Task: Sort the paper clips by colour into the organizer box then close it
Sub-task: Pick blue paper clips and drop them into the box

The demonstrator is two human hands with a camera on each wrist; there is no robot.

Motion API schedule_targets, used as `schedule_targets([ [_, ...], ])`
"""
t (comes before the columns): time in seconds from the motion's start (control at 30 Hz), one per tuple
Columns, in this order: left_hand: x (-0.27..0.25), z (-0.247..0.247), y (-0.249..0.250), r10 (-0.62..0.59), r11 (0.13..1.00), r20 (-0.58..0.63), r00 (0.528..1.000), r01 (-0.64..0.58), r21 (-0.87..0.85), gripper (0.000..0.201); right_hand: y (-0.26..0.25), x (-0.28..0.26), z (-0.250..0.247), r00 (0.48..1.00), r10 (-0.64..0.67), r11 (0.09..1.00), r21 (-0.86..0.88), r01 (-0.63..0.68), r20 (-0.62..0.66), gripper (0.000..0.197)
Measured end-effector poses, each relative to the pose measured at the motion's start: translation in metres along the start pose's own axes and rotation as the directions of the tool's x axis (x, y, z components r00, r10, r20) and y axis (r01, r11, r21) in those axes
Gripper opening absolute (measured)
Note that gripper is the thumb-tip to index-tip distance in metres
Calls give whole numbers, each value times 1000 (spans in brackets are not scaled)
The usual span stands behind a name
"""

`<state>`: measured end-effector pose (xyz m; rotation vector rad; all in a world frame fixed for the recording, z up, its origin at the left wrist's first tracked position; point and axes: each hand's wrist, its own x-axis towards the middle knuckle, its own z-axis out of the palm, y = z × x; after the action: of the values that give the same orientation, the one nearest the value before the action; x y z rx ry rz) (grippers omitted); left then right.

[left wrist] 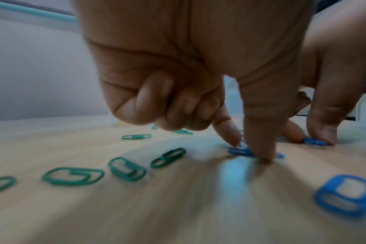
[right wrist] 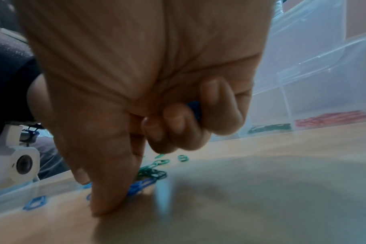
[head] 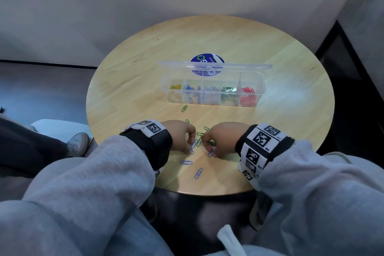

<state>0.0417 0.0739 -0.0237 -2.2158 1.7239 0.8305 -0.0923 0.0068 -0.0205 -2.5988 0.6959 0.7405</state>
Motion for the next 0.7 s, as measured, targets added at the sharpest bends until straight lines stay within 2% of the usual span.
schedule_targets([
  [0.1,-1,-1,2,9,1000,2,1000,-9,12,34,4,-1,-2,1000,26,1000,1,-26,1,13],
  [0.23,-1,-2,4,40,998,-4,999,-40,44,28,7,-4,-2,998,64,998,-29,-64,0,13],
  [0.47,2,-5,6,99,993,-31,995,-97,60,32,1,-4,-5,994,73,990,-129,-62,83,4],
  [0.57,4,-4,6,103,992,-25,994,-101,72,23,3,-7,-3,994,83,995,-61,-78,70,8],
  [0.7,6,-3,5,78,993,-32,996,-75,89,21,11,-9,-4,996,78,995,54,-81,42,19],
])
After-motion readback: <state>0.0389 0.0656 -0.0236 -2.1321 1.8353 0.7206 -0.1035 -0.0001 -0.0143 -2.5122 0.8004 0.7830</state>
